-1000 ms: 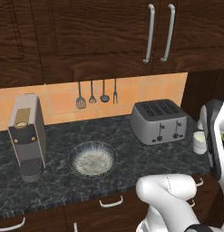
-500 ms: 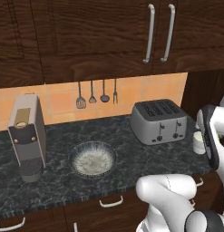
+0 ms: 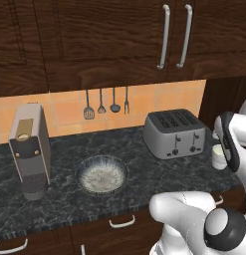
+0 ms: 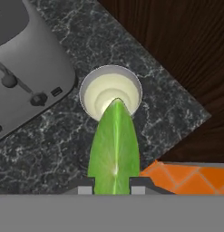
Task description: Grab a lemon wedge from the fridge and one ice cube from the ice bowl, and put them in the glass of lemonade.
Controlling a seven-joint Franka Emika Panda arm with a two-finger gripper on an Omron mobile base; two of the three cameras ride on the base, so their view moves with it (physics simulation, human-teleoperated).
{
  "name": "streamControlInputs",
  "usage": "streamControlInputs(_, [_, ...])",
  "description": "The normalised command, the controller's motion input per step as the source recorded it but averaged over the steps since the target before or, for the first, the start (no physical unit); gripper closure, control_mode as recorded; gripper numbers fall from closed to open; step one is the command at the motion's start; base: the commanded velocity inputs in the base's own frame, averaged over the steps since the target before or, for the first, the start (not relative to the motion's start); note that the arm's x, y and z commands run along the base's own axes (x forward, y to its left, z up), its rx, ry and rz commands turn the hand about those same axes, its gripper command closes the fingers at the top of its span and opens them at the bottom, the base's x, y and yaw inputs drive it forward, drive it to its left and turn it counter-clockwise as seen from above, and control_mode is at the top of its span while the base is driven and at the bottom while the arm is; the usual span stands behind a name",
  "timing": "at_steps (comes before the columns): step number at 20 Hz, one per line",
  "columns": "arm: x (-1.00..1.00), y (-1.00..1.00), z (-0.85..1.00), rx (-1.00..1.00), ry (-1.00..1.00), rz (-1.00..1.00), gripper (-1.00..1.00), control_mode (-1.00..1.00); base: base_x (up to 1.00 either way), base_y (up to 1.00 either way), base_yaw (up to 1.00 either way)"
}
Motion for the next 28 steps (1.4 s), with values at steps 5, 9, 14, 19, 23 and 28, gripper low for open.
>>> streamControlInputs(5, [0.39, -0.1, -0.35, 0.0, 0.0, 0.0, 1.0, -1.0, 0.0, 0.0, 0.0])
streamControlInputs(9, [0.2, -0.21, -0.24, 0.0, 0.0, 0.0, 1.0, -1.0, 0.0, 0.0, 0.0])
streamControlInputs(14, [0.16, -0.27, -0.06, 0.0, 0.02, 0.0, 1.0, -1.0, 0.0, 0.0, 0.0])
streamControlInputs(19, [0.07, -0.02, -0.02, 0.0, 0.05, 0.0, 1.0, -1.0, 0.0, 0.0, 0.0])
streamControlInputs(23, [0.0, 0.0, -0.1, 0.0, 0.04, 0.0, 1.0, -1.0, 0.0, 0.0, 0.0])
streamControlInputs(28, [0.01, 0.0, -0.12, 0.0, 0.01, 0.0, 1.0, -1.0, 0.0, 0.0, 0.0])
